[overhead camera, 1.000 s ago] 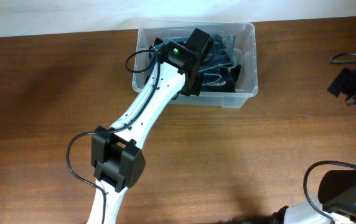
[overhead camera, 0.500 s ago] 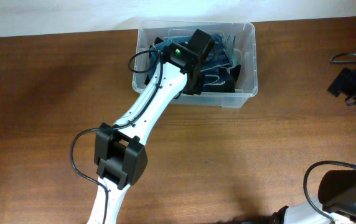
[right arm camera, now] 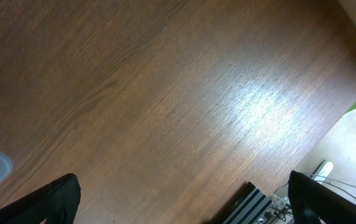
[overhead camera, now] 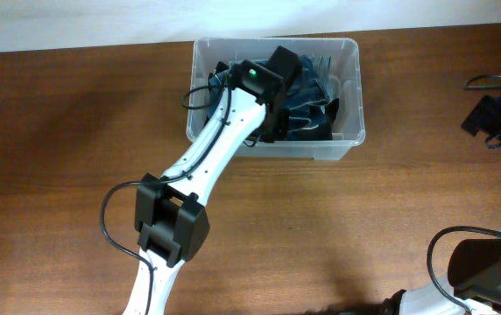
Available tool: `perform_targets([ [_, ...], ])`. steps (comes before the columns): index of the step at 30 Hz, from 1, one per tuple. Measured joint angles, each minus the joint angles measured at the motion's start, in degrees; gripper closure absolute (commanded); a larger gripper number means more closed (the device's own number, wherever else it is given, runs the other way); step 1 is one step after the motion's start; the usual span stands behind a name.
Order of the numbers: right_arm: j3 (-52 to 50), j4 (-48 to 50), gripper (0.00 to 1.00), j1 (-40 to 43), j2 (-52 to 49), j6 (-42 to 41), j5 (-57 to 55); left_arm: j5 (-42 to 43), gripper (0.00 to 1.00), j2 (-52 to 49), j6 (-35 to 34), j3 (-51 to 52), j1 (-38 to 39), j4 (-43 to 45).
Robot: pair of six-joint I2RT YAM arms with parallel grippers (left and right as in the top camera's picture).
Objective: Pack container
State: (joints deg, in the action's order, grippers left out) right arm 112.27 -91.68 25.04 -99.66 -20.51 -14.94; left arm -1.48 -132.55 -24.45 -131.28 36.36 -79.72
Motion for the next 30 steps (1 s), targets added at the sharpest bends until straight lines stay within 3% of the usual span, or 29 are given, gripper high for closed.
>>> perform_targets([
  [6, 0.00, 0.00, 0.02, 0.00, 0.00, -0.02, 0.00, 0.20, 0.88, -0.02, -6.01, 0.02, 3.17, 0.94],
  [8, 0.00, 0.00, 0.01, 0.00, 0.00, -0.02, -0.02, 0.66, 0.80, -0.11, -7.85, 0.04, 4.13, 2.64],
  [9, 0.00, 0.00, 0.02, 0.00, 0.00, -0.02, 0.00, 0.96, 0.75, -0.13, -8.76, 0.04, 4.46, 3.37],
  [11, 0.00, 0.00, 0.02, 0.00, 0.00, 0.00, 0.00, 1.31, 0.36, -0.17, -9.73, 0.04, 4.68, 4.04],
  [17, 0.00, 0.00, 0.02, 0.00, 0.00, -0.02, -0.02, 2.40, 0.24, -0.17, -8.28, 0.00, 4.83, 5.01],
  [23, 0.00, 0.00, 0.02, 0.00, 0.00, -0.02, 0.00, 3.04, 0.02, -0.17, -5.53, -2.58, 4.96, 3.08],
  [30, 0.00, 0.00, 0.02, 0.00, 0.00, -0.02, 0.00, 3.43, 0.01, 0.50, -0.68, -13.14, 5.53, -2.73],
])
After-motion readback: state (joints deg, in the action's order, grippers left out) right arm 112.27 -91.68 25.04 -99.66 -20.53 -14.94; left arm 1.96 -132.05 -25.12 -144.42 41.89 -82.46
